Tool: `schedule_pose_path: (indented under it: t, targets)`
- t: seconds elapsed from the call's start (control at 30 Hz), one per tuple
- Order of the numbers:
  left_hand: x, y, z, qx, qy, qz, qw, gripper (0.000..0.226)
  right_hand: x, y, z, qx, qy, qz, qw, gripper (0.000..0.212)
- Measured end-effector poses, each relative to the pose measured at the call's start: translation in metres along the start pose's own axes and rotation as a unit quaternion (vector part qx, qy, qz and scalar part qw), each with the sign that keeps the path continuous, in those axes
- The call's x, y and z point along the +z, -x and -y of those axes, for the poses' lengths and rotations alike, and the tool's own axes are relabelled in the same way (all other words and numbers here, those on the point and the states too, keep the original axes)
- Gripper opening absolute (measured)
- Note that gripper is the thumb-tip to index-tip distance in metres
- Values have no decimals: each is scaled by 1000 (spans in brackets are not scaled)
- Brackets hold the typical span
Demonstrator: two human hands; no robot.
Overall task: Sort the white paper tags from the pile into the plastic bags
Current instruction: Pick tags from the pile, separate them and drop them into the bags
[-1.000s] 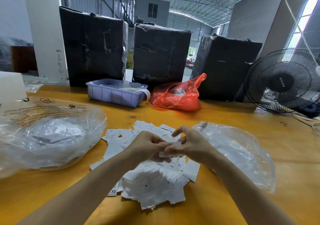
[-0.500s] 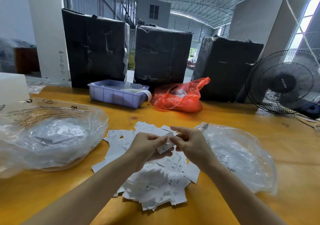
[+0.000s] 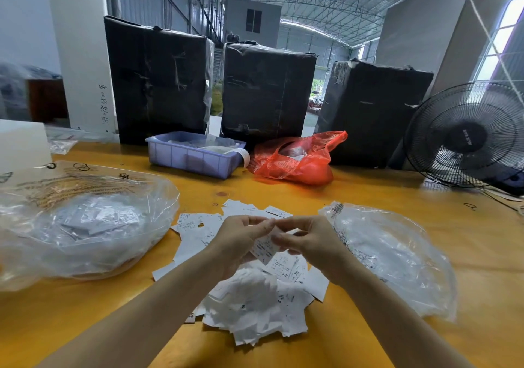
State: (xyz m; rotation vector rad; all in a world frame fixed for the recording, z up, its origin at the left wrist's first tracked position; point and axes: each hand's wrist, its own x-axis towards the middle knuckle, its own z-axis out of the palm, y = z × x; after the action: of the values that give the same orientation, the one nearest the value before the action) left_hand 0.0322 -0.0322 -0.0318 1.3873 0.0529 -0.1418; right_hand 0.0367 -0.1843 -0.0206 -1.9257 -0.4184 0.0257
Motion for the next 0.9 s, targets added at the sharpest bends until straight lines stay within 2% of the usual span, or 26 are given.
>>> schedule_pose_path:
  t: [0.1, 0.23, 0.4, 0.5, 0.6, 0.67, 0.8, 0.9]
  targets:
    - [0, 1, -2, -5, -4, 29, 1000, 19, -4, -1, -1, 5, -36, -37, 999, 13]
    - [1, -4, 1, 12, 6, -29, 999, 17, 0, 1, 3, -7, -10, -38, 999, 14]
    - [3, -4, 3, 5, 88, -73, 993, 19, 4, 4, 6, -9, -39, -21, 999, 28]
    - [3, -3, 2, 2, 112, -79, 991, 15, 4, 4, 5, -23, -19, -40, 999, 17]
    - [3, -2, 0, 8, 105, -71, 992, 14, 6, 4, 4, -28, 20, -12, 999, 4]
    - [2, -2, -1, 1, 106, -49, 993, 14, 6, 4, 3, -18, -10, -22, 1000, 4]
    - [-6, -3, -1, -18, 35, -5, 999, 9, 1, 1, 1, 19, -93, -63, 993, 7]
    - [-15, -6, -3, -19, -44, 11, 999, 10, 0, 0, 0, 56, -111, -60, 990, 14]
